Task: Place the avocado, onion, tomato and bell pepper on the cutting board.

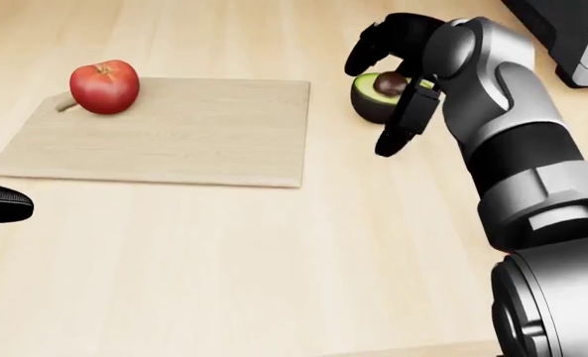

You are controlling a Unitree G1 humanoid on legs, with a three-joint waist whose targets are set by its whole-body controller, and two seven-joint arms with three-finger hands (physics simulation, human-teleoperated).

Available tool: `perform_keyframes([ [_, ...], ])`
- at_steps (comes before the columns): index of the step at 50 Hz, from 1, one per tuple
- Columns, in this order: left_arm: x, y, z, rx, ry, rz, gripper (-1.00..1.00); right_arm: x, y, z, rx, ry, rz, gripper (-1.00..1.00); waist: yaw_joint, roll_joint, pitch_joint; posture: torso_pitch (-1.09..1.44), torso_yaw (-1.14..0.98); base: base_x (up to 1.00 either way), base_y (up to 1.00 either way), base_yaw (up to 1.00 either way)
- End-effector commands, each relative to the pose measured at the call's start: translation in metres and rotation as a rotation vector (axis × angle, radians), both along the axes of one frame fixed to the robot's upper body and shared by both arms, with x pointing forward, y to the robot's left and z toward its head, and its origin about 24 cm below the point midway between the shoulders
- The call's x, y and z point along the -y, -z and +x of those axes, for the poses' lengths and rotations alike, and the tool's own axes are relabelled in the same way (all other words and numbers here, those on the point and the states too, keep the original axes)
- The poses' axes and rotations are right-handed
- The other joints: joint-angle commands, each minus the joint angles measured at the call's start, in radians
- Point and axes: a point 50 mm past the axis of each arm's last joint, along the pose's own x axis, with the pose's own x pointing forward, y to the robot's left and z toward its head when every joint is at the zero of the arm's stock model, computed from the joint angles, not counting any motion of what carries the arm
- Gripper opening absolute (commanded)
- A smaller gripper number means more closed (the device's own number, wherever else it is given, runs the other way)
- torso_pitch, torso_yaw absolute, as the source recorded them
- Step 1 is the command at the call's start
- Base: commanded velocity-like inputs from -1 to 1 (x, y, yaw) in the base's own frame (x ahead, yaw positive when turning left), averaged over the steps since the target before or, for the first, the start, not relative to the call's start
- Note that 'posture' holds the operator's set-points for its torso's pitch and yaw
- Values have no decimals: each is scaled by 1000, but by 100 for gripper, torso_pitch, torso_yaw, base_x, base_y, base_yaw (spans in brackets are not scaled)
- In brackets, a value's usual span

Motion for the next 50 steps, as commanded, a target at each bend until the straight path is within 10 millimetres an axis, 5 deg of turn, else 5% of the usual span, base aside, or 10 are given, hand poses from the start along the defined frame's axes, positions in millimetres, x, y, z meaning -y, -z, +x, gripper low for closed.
perform_keyframes([
  [1, 0, -12, -4, 65, -12, 32, 100, -4, -25, 0, 83, -20, -1, 36, 0, 2, -28, 0, 0, 0, 0, 0],
  [23, -2, -11, -9, 64, -18, 38, 100, -7, -29, -1, 99, -48, -17, -80, 0, -1, -31, 0, 0, 0, 0, 0],
  [38, -2, -12, -9, 60, -24, 44, 100, -67, -108, -21, 260, -231, 3, -84, -8, 8, -16, 0, 0, 0, 0, 0],
  [50, -4, -12, -12, 62, -34, 43, 100, -137, -131, -41, 314, -435, 52, -84, -15, 21, -11, 0, 0, 0, 0, 0],
])
